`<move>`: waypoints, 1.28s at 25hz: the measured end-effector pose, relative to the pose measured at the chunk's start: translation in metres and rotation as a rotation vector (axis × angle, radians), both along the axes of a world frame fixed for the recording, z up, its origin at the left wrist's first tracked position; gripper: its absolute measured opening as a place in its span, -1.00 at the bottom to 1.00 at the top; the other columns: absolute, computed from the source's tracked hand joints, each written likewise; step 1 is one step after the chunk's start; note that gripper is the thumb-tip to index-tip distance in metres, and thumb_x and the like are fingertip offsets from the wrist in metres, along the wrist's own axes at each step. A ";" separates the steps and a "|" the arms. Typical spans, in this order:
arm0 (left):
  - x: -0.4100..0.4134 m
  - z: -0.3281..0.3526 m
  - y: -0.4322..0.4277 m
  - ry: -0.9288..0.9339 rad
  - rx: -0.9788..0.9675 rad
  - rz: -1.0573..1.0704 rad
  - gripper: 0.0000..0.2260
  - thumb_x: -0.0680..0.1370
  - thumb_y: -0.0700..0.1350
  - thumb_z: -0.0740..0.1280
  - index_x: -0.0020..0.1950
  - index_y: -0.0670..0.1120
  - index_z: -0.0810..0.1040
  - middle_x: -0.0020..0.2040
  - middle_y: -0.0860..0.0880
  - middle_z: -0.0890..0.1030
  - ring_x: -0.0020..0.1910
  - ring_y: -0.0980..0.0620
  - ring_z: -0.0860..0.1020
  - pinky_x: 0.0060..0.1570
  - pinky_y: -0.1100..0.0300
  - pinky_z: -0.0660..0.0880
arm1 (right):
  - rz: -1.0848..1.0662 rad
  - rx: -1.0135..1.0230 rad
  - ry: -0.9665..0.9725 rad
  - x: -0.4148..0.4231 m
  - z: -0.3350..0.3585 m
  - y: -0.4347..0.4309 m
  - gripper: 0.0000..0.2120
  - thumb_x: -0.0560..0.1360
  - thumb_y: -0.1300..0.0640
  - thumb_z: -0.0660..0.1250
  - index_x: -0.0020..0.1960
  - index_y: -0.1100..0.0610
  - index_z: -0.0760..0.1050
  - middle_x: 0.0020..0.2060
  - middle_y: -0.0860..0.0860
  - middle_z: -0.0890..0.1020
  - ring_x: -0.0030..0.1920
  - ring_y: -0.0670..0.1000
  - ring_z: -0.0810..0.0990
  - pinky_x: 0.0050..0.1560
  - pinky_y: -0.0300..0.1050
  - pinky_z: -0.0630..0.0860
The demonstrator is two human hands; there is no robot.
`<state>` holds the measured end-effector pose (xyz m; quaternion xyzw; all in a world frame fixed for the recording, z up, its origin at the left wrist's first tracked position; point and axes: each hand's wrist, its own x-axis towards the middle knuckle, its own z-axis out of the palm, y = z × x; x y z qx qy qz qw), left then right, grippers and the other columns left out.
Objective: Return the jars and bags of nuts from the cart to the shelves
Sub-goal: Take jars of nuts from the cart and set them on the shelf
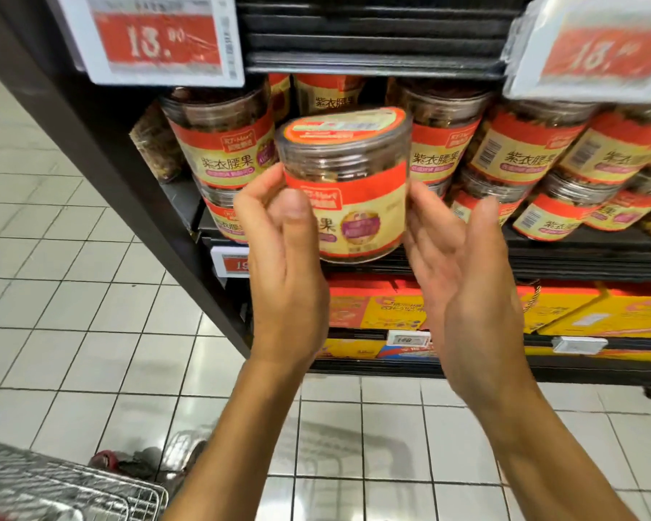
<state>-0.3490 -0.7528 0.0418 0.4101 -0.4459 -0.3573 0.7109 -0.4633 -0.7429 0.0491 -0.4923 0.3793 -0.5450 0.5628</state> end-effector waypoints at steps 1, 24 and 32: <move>0.004 0.000 0.000 0.001 -0.002 -0.020 -0.60 0.48 0.13 0.06 0.22 -0.06 0.28 0.24 -0.01 0.50 0.25 0.07 0.48 0.21 0.13 0.43 | 0.014 -0.017 -0.004 0.000 0.002 -0.009 -0.35 0.50 -0.17 -0.10 0.44 0.18 0.25 0.39 -0.05 0.41 0.37 -0.21 0.35 0.45 -0.13 0.22; 0.028 -0.036 -0.021 -0.544 0.013 0.120 -0.56 0.62 -0.01 -0.04 0.36 -0.14 0.43 0.41 -0.04 0.40 0.40 0.20 0.31 0.40 0.24 0.23 | -0.333 -0.339 0.699 0.033 -0.025 -0.036 -0.56 0.60 0.05 0.01 0.38 0.23 0.37 0.39 0.07 0.39 0.38 -0.16 0.28 0.31 -0.56 0.08; 0.030 -0.035 -0.023 -0.488 -0.005 0.090 -0.63 0.63 -0.05 0.03 0.35 -0.14 0.41 0.32 -0.05 0.47 0.35 0.07 0.41 0.35 0.04 0.36 | -0.300 -0.338 0.644 0.028 -0.026 -0.045 -0.56 0.60 0.05 -0.02 0.31 0.23 0.44 0.30 0.02 0.48 0.35 -0.17 0.32 0.34 -0.46 0.19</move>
